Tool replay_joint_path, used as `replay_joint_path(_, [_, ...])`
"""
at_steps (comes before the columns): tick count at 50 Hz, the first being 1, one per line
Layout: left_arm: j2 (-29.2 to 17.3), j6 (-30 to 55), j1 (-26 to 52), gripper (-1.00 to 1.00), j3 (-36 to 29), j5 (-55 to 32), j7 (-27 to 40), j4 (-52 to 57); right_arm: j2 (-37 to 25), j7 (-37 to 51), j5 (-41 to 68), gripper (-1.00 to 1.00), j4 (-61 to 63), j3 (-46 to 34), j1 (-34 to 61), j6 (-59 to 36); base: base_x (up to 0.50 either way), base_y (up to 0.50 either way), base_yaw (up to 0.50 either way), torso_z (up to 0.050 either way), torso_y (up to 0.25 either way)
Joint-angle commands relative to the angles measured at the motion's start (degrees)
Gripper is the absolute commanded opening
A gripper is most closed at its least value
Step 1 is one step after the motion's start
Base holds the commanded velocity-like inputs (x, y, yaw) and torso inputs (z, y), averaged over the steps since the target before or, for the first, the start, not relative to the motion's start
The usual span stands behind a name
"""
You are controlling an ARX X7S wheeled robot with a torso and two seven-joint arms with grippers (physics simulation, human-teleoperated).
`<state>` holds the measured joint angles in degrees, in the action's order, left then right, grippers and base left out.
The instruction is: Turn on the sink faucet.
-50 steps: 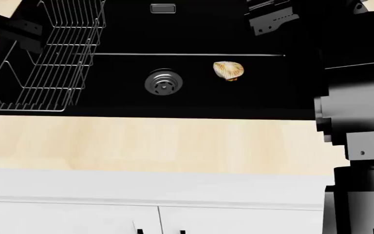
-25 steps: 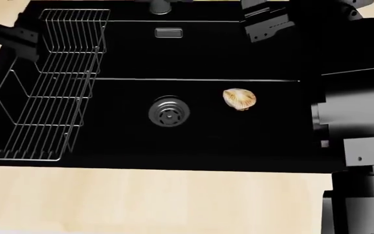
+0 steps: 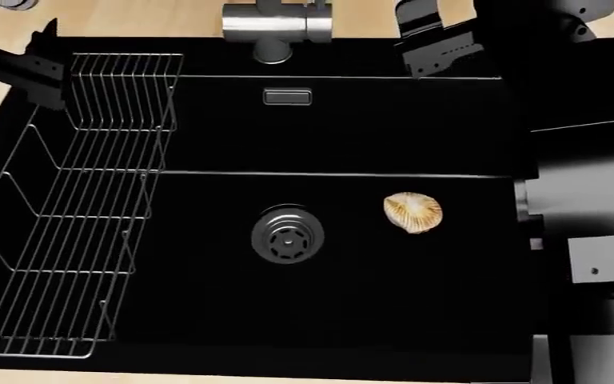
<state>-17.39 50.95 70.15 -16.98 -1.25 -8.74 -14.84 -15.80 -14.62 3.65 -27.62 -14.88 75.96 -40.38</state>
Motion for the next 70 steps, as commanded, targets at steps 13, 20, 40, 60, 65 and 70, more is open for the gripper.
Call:
replay_joint_path(13, [0.0,1.6,-1.0,1.00,1.1,-1.5,-0.8,1.5,0.1,0.2,1.0,1.00,1.0,1.4,-1.4,-0.2,0.32,0.06,0.00,0.000,0.000])
replay_joint_path(20, [-0.5,1.9,-0.8,1.00,0.8,-1.6,-1.2,1.8,-0.3,0.3,1.2,1.00,2.0,1.5,-2.2,-0.9,0.32,0.06,0.00,0.000,0.001])
replay_joint_path(40, [-0.7,2.1,-1.2,1.00,0.8,-2.1,-1.3,2.2,-0.8,0.8,1.8,1.00,3.5,1.9,-3.9,-1.6,0.15,0.01,0.00,0.000,0.001])
replay_joint_path(60, [-0.6,2.4,-2.0,1.00,0.5,-2.2,-0.6,2.8,-0.8,0.7,2.5,1.00,4.9,1.7,-5.0,-2.5,0.18,0.00,0.00,0.000,0.001])
replay_joint_path(65, [0.0,2.0,-2.1,1.00,0.3,-2.1,-0.1,2.2,-0.9,-0.1,2.8,1.00,7.0,0.8,-5.7,-4.0,0.00,0.00,0.00,0.000,0.000])
replay_joint_path(70, [-0.1,1.4,-2.2,1.00,0.2,-2.1,0.0,1.6,-1.7,-0.5,3.6,1.00,13.6,0.9,-7.5,-8.1,0.00,0.00,0.00,0.000,0.000])
